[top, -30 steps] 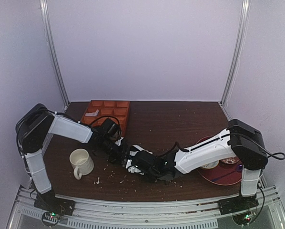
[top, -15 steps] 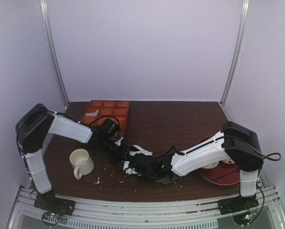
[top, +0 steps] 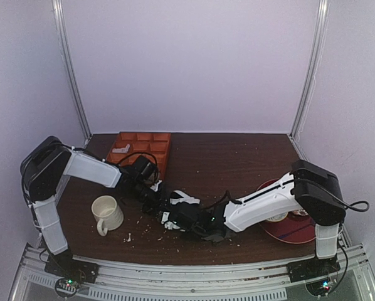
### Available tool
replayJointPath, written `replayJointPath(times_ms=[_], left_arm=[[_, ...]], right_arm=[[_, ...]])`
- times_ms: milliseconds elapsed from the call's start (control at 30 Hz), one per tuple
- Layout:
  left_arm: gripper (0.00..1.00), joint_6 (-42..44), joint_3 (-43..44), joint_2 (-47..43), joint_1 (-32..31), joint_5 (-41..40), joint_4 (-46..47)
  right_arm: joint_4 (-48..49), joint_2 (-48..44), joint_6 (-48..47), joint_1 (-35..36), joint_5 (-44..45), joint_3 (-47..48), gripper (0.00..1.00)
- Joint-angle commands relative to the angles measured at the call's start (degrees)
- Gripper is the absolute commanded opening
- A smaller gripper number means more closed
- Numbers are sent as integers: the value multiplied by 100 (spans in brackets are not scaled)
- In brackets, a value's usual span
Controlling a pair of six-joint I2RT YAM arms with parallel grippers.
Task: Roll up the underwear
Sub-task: Roll the underwear at the center of the board.
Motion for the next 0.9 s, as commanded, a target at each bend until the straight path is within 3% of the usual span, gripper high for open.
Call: replayJointPath(times_ms=[0,67,367,867], left_arm=[[31,150,-118,-216,181,-255,-729],[36,204,-68,-400,290,-308,-874],[37,284,-81,-1143,581,-482,-1209],[36,281,-271,-1765,579,-687,-1395]], right_arm=[[-794,-251,338,-156,-779,50,0],[-973,-364,434,-203,-1059,139,0],[-1836,-525,773,-487,-2300,774,0],[-3027,316,1164,-1413,-4559,1975,0]])
